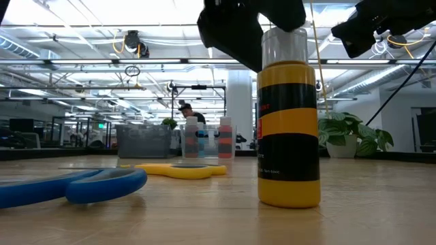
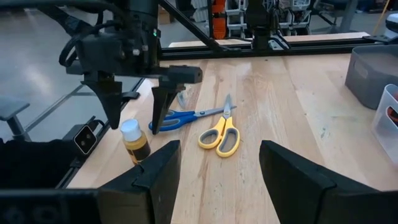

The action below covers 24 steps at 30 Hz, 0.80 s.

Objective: Pick & Place Paint Supplies
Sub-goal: Put the yellow paint bottle into the transparent bin

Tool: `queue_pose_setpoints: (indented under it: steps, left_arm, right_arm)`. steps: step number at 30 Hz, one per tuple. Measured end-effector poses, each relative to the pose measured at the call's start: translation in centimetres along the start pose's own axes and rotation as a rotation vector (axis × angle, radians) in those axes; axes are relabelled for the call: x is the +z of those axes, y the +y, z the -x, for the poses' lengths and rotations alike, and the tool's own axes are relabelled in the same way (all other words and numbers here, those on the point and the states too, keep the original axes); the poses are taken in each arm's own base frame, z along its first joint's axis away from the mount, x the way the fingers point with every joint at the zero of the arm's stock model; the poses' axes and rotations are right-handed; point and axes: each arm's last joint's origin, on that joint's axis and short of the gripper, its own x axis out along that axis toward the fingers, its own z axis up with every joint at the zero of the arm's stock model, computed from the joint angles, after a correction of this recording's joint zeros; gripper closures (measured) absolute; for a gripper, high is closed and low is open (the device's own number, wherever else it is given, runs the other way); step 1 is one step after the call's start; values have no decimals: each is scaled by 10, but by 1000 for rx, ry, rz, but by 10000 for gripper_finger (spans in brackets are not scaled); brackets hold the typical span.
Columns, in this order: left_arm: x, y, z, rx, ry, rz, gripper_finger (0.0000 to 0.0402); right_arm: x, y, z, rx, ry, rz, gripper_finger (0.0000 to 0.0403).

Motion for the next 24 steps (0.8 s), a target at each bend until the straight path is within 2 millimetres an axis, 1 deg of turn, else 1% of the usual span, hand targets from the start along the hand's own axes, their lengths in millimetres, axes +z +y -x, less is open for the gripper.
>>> queue_pose_setpoints:
  steps: [2,4,7,11,15,20,24]
  left_arm:
    - [-1,0,-3,0,4,-1,80]
    - [-3,-1,-8,-19,20,3,90]
    - [-3,1,-13,-48,38,20,117]
    - [-1,5,-13,-46,32,40,156]
    - [0,5,-12,-45,25,50,181]
    - [1,4,-10,-50,14,49,197]
    - [2,4,-10,-54,2,49,199]
  right_arm:
    - [0,0,0,0,0,0,200]
    - [0,0,0,0,0,0,200]
    - [-2,0,0,-1,1,0,200]
    - [-8,-2,-1,-6,19,-5,200]
    - [-12,-2,-1,-9,27,-17,200]
    - [-11,-2,-1,-8,23,-18,200]
    - [-12,-2,-1,-8,23,-18,200]
